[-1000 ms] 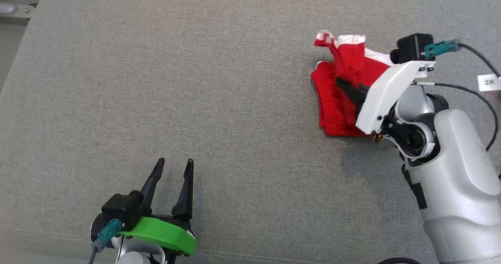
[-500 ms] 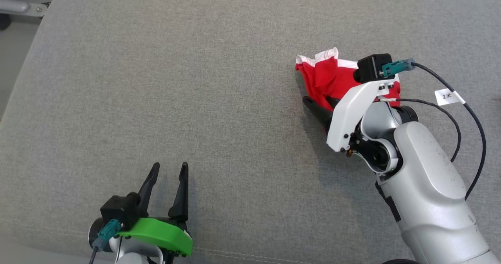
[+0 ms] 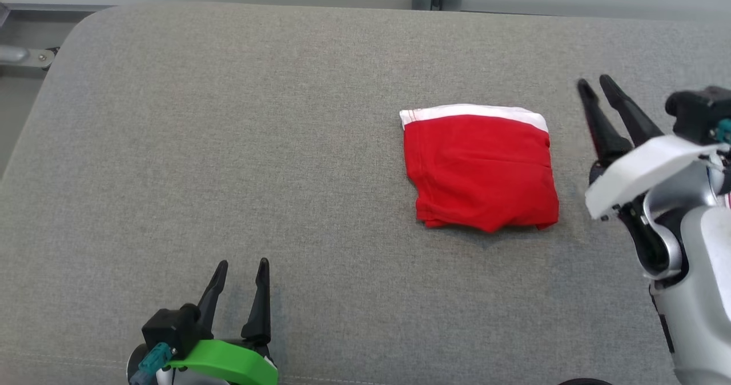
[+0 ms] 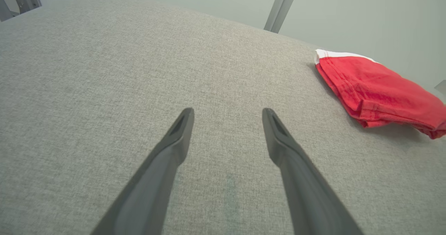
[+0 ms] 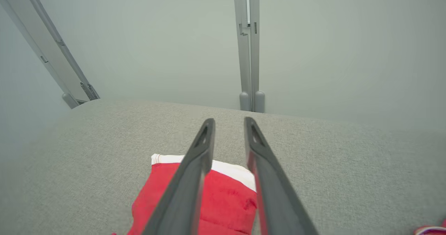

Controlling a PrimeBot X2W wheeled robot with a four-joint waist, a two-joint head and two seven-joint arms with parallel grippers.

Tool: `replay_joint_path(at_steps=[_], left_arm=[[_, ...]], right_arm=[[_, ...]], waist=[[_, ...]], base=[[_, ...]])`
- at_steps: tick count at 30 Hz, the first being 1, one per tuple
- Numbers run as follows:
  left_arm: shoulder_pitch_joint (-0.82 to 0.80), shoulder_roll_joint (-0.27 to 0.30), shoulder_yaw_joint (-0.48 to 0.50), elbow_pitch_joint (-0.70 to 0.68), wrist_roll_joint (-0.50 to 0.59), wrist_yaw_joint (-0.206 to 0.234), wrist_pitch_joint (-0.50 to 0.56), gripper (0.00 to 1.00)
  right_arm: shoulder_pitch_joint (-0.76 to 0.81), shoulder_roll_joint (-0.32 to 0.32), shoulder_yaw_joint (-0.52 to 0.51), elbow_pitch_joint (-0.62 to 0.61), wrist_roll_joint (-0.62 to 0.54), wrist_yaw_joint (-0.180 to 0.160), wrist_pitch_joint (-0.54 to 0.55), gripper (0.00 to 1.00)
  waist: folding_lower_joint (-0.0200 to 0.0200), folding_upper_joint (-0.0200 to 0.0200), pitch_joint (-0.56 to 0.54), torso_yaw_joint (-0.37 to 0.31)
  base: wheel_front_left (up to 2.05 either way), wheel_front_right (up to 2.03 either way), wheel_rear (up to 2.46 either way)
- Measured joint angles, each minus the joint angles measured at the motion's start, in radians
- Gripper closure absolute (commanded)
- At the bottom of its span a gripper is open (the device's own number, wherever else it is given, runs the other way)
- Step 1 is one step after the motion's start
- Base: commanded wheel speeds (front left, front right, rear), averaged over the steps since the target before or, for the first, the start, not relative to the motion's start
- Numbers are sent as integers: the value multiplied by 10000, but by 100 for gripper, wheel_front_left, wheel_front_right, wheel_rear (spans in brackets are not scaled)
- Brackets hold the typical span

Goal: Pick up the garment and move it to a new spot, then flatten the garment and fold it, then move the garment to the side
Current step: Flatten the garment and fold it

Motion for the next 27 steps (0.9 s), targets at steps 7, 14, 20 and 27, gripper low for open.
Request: replay_joint_path(at_steps=[7, 14, 20, 27], left_arm=[[587, -77, 265, -303, 90, -40, 0, 0], [1249, -56, 729, -602, 608, -100, -2, 0], [1755, -134, 1175, -821, 959, -219, 0, 0], [2051, -284, 1661, -853, 1223, -309, -2, 0]], right_arm=[[1751, 389, -700, 1160, -905, 0, -2759, 100], [3370, 986, -1174, 2322, -1693, 2, -4351, 56], [4489, 1507, -1896, 2134, -2433, 4, -4454, 0], [5600, 1795, -2111, 1724, -2575, 4, -4454, 0]], waist=[[0, 0, -491, 90], [0, 0, -1071, 12], [0, 0, -1531, -282], [0, 0, -1993, -513]], base=[[0, 0, 0], [0, 0, 0], [0, 0, 0], [0, 0, 0]])
